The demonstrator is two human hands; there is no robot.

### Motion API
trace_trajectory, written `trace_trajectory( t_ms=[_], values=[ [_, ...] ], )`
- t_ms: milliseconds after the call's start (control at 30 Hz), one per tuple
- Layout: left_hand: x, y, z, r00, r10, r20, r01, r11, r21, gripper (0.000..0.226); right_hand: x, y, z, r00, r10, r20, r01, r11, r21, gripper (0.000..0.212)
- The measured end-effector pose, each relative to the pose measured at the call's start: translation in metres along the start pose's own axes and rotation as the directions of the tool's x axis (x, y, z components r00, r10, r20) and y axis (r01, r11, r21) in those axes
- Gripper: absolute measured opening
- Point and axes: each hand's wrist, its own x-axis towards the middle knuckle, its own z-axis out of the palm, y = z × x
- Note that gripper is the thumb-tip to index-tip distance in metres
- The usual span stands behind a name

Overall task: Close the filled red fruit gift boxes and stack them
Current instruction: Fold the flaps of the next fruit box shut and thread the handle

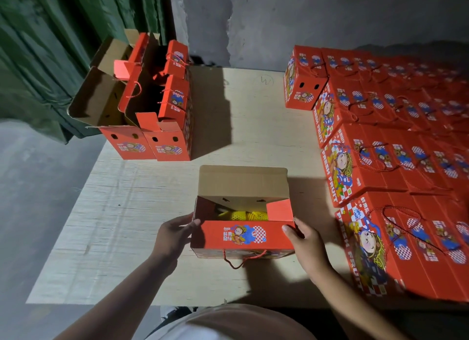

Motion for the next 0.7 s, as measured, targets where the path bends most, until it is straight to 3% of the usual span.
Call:
trace_trajectory(
  t_ms=[133,300,367,467,700],
  values=[
    [-0.001,0.0,0.006,0.999,0.025,-0.026,-0.023,0.999,0.039,0.031,0.0,-0.007,-0.003,1.0,0.009,0.018,-0.008,1.0,-0.021,0.022],
    [0.006,0.007,-0.002,1.0,0.007,-0.013,-0.005,0.992,0.125,0.028,0.01,-0.021,-0.016,0.977,0.119,0.174,-0.134,0.988,0.08,0.024],
    [0.013,0.016,-0.004,1.0,-0.009,0.001,0.009,0.983,0.183,0.029,0.023,-0.031,-0.023,0.944,0.198,0.264,-0.222,0.973,0.064,0.035],
    [0.026,0.032,-0.01,0.99,-0.104,0.091,0.082,0.973,0.217,0.049,0.044,-0.041,-0.031,0.897,0.258,0.359,-0.275,0.961,-0.005,0.06],
    [0.036,0.052,-0.012,0.954,-0.225,0.199,0.155,0.936,0.315,0.076,0.065,-0.044,-0.03,0.86,0.307,0.408,-0.311,0.949,-0.057,0.105]
  ],
)
